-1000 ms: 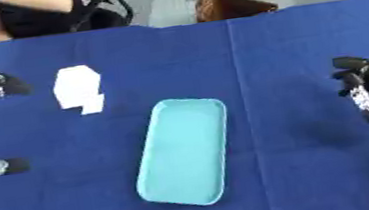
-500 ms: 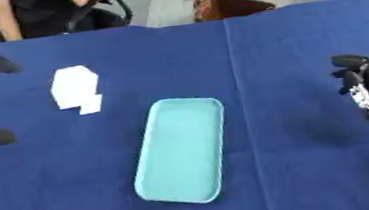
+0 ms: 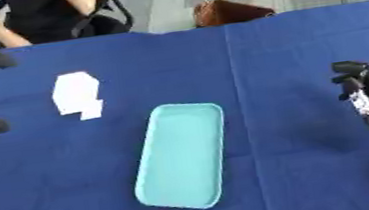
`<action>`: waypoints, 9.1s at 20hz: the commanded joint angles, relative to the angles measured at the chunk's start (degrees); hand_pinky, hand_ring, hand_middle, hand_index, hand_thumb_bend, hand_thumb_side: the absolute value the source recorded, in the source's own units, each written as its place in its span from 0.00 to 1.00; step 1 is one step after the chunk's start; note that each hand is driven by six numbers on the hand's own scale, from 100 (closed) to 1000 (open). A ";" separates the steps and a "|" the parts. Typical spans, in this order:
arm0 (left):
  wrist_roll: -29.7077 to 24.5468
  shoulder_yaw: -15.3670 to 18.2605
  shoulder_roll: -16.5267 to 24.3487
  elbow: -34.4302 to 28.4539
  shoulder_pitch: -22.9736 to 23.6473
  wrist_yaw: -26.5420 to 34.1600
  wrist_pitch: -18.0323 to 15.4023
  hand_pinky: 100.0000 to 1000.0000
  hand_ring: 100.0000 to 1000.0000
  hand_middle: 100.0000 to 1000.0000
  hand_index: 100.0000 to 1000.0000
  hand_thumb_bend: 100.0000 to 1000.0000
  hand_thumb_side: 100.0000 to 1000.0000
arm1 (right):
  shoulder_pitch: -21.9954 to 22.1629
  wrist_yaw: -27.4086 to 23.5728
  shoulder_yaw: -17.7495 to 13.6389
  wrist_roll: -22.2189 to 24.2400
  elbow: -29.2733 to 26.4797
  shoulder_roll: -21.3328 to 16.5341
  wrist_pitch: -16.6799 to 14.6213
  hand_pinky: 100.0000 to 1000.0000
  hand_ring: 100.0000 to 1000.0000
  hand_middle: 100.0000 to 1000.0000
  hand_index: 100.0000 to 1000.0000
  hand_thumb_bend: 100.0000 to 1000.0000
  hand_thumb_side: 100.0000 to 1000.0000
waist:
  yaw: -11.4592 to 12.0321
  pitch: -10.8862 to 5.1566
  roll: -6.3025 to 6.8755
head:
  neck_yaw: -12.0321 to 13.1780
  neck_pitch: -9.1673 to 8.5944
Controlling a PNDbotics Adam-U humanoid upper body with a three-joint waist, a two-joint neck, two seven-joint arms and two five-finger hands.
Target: Pick up objects on the table and place them in the box.
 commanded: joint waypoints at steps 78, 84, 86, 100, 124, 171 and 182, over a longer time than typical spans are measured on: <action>-1.99 -6.77 -6.07 17.60 -14.91 -8.69 -4.86 0.74 0.77 0.81 0.87 0.66 0.78 | -3.79 -0.62 1.71 2.23 -1.14 -0.03 -1.00 0.60 0.78 0.86 0.85 0.00 0.88 | -6.83 1.81 -0.08 | 3.06 -4.62; -2.93 -7.10 -6.21 18.29 -14.39 -12.34 -4.83 0.69 0.70 0.75 0.85 0.67 0.78 | -3.79 -0.66 1.71 2.32 -1.18 0.02 -1.00 0.60 0.78 0.86 0.85 0.00 0.88 | -6.78 1.98 -0.04 | 3.02 -4.37; -3.37 -7.05 -6.07 18.64 -14.22 -13.53 -4.72 0.68 0.67 0.74 0.84 0.69 0.77 | -3.77 -0.68 1.66 2.30 -1.19 0.01 -1.00 0.60 0.78 0.86 0.85 0.00 0.88 | -6.80 2.01 -0.01 | 3.03 -4.20; 0.14 -6.50 -6.29 19.33 -12.35 -19.52 -5.21 0.69 0.70 0.74 0.84 0.70 0.78 | -3.57 -0.74 1.46 2.27 -1.25 -0.02 -0.98 0.60 0.78 0.86 0.85 0.00 0.89 | -6.47 2.18 0.12 | 1.90 -3.96; 11.73 -6.42 -6.66 20.02 -10.65 -26.46 -2.50 0.00 0.00 0.00 0.04 0.00 0.00 | -3.26 -0.69 1.14 2.20 -1.28 0.12 -0.94 0.60 0.78 0.86 0.85 0.00 0.88 | -5.84 1.84 0.17 | 0.15 -3.50; -6.29 -12.56 -4.98 -14.34 -17.12 5.27 0.64 0.00 0.00 0.00 0.04 0.00 0.01 | -2.09 -0.17 1.26 2.65 -0.62 0.05 -0.97 0.60 0.78 0.86 0.85 0.00 0.88 | -3.68 -0.64 0.66 | 0.68 -2.65; -9.69 -16.36 -13.12 -9.49 -23.67 0.57 -0.72 0.00 0.00 0.00 0.04 0.00 0.02 | -2.68 -0.31 1.62 3.06 -0.55 0.52 -1.17 0.60 0.78 0.86 0.85 0.00 0.89 | -4.73 0.00 0.32 | 2.17 -3.72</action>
